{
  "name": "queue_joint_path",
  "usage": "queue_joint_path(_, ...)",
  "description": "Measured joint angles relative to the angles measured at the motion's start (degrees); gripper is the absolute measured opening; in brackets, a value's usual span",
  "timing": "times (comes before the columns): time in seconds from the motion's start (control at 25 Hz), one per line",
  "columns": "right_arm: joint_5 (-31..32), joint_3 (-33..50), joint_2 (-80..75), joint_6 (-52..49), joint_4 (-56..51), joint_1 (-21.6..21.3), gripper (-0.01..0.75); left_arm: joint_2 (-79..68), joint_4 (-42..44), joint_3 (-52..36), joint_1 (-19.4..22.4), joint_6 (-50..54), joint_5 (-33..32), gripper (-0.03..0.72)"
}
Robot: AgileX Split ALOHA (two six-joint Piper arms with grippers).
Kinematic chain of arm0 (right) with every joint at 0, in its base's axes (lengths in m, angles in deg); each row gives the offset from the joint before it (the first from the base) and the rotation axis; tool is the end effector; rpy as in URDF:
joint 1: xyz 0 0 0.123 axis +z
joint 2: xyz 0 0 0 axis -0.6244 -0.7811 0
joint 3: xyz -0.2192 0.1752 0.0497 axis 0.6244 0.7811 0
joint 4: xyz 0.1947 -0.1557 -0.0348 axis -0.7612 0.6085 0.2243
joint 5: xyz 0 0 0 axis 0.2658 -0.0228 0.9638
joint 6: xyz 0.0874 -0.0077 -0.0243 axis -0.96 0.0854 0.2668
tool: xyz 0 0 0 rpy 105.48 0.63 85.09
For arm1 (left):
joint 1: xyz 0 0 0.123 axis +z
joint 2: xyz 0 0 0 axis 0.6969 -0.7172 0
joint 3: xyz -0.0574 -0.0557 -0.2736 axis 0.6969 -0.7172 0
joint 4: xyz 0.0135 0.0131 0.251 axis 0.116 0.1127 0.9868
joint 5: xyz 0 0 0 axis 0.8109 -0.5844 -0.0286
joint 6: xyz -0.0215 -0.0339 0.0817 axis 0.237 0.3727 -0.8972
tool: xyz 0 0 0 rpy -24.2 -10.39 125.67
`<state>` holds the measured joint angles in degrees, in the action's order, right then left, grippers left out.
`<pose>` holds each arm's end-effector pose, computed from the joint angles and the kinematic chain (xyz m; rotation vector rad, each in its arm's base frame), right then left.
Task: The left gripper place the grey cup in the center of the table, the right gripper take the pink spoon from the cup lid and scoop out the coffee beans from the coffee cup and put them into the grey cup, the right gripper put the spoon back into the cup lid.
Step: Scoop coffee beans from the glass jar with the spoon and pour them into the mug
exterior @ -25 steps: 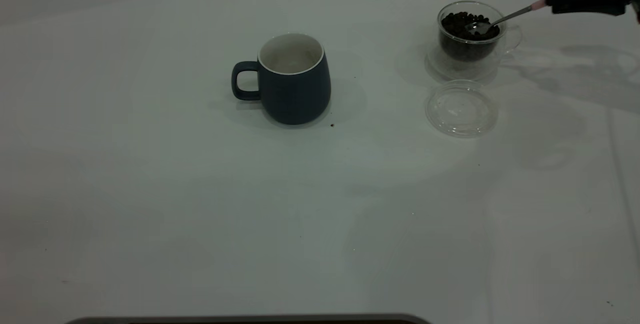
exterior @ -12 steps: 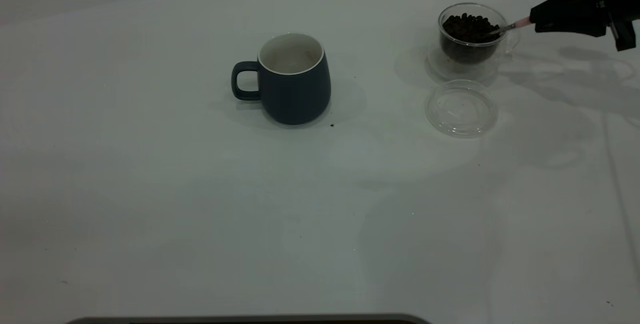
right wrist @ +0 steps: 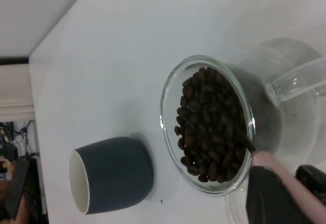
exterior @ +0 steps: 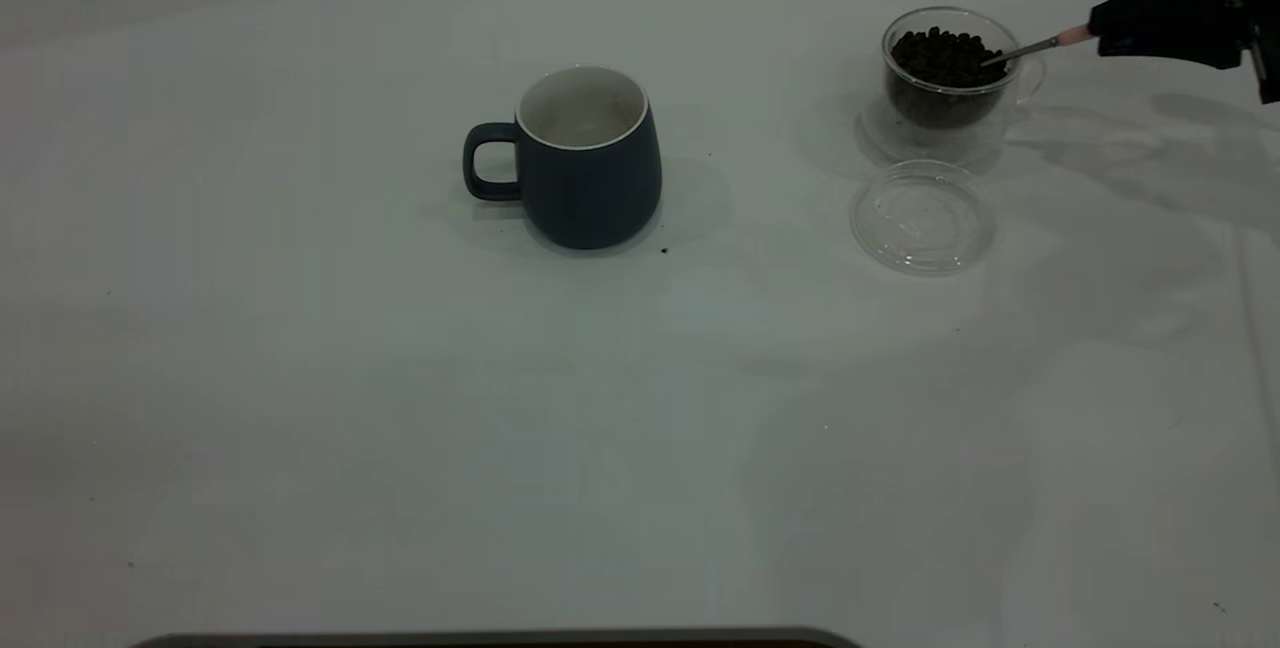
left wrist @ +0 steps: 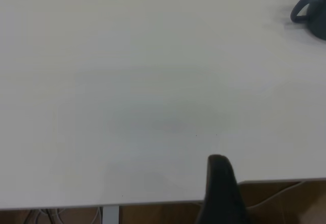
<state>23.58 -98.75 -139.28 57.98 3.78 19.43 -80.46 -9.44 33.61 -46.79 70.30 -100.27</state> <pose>0.4295 -0.0714 0.0296 0.4214 2.4520 1.2329 -0.0091 0.0015 0.2674 0.0340 2.1134 -0.0189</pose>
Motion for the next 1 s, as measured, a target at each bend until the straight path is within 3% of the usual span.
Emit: queue_joint_path(1.0, 0.5, 0.0, 2.97, -0.15, 1.77, -0.57, 0.101, 0.0, 0.0, 0.0, 0.0, -0.05, 0.0, 0.567)
